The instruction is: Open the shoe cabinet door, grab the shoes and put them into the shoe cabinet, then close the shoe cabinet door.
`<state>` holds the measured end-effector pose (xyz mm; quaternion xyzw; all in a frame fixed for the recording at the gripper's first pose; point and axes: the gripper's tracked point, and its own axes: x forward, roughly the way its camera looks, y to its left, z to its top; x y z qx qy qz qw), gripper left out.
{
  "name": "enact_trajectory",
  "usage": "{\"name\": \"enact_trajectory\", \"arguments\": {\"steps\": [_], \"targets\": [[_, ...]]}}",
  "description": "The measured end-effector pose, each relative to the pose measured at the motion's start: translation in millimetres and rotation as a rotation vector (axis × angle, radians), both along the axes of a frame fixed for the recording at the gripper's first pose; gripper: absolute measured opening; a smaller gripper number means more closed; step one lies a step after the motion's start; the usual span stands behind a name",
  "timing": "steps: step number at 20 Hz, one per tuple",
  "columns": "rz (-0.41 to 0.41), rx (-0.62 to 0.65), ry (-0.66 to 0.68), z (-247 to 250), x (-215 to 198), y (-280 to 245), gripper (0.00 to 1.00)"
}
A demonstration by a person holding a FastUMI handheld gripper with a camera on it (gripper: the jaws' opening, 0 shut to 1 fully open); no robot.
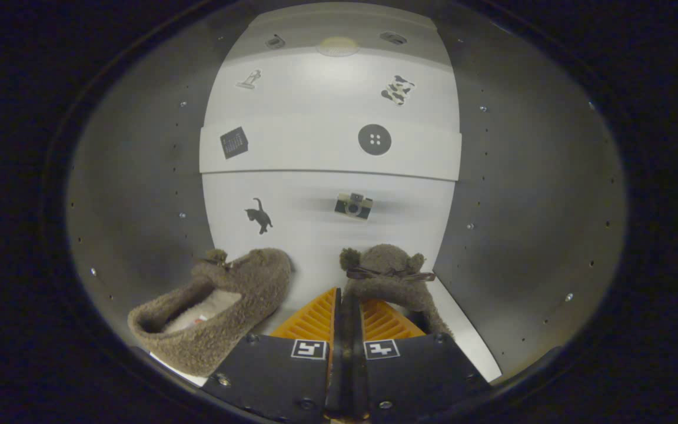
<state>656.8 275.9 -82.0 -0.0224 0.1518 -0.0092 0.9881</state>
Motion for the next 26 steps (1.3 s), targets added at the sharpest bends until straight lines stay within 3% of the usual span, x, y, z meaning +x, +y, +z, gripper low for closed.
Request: {"name": "enact_trajectory", "arguments": {"steps": [9,12,16,20,21,22,26], "targets": [[-0.006,0.094,0.076,-8.1,17.2,11.6,0.15],[0.025,0.125,0.068,1.8,8.5,19.6,0.34],[0.094,0.142,0.081,8.5,-12.6,35.0,0.82],[0.073,0.080,0.095,8.6,-34.4,31.5,0.81],[0.070,0.067,0.112,6.0,-41.8,31.6,0.83],[0.076,0.052,0.107,7.8,-46.7,32.9,0.90],[0.079,0.036,0.061,27.5,-78.0,36.8,0.90]]}}
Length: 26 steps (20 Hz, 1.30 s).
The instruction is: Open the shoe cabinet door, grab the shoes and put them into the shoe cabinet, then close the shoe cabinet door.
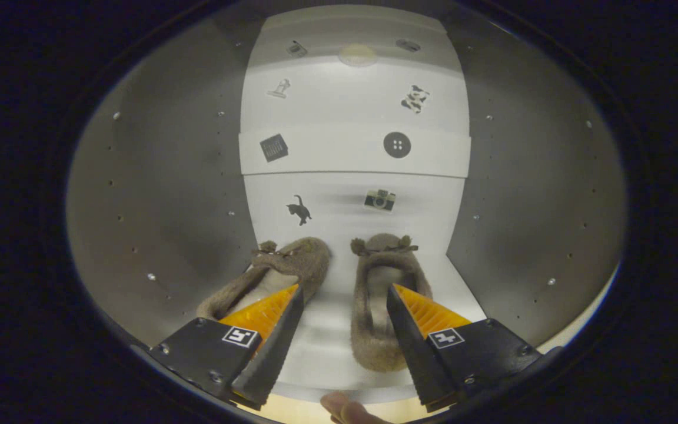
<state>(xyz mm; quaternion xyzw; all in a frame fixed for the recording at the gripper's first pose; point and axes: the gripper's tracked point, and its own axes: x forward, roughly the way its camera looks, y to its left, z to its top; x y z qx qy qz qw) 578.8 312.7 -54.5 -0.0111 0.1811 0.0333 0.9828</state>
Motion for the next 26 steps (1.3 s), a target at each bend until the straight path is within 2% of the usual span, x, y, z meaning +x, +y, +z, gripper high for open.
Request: {"name": "enact_trajectory", "arguments": {"steps": [4,8,12,16,19,26], "targets": [[0.057,-0.010,-0.094,43.7,-50.4,12.5,0.91],[0.069,-0.006,-0.208,92.4,-125.7,11.7,0.91],[0.068,-0.056,-0.313,132.1,-212.7,0.6,1.00],[0.074,-0.106,-0.374,153.5,-290.2,-8.2,1.00],[0.107,-0.149,-0.413,160.9,-343.7,-15.6,1.00],[0.091,-0.210,-0.461,156.5,-429.8,-73.3,1.00]]}}
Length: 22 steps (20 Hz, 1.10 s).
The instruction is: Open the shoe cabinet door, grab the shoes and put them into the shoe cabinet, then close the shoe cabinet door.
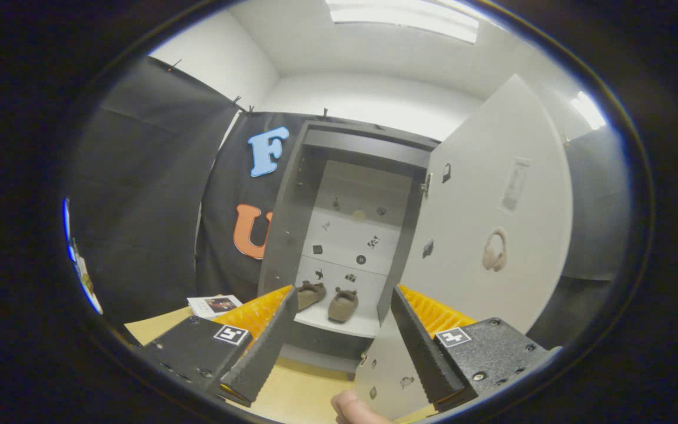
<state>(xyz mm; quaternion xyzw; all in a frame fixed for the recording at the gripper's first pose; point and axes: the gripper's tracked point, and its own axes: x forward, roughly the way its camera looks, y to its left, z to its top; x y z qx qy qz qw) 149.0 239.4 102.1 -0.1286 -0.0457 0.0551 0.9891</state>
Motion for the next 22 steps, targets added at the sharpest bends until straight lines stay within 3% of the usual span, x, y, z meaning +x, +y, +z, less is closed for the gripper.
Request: {"name": "enact_trajectory", "arguments": {"steps": [11,17,20,22], "targets": [[-0.024,0.134,0.005,-53.0,-63.8,-127.2,1.00],[-0.017,0.214,-0.008,-61.5,-41.7,-190.4,1.00],[0.122,0.244,-0.006,-58.0,-38.4,-185.3,0.97],[0.107,0.254,-0.006,-68.2,-22.8,-199.7,1.00]]}}
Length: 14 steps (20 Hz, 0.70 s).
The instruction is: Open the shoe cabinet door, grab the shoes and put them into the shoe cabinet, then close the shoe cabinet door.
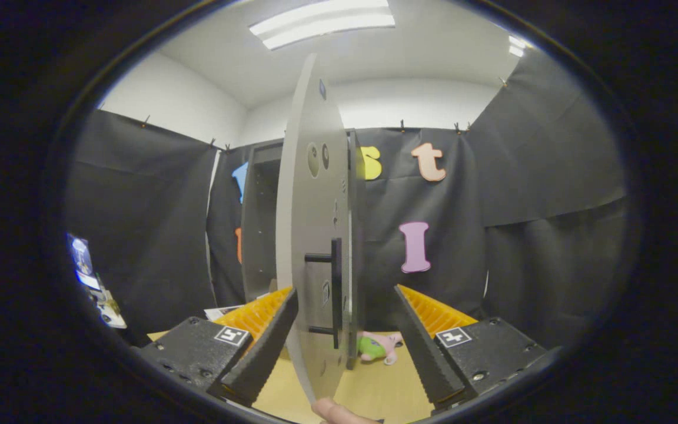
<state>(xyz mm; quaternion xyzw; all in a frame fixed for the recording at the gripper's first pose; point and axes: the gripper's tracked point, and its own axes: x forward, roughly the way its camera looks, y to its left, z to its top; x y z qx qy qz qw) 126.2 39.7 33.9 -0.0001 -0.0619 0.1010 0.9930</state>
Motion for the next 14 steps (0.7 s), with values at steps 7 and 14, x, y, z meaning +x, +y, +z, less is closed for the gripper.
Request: {"name": "enact_trajectory", "arguments": {"steps": [7,14], "targets": [[-0.083,-0.077,0.004,-16.7,-8.4,-53.6,1.00],[-0.139,-0.114,0.074,-44.4,29.5,-122.4,1.00]]}}
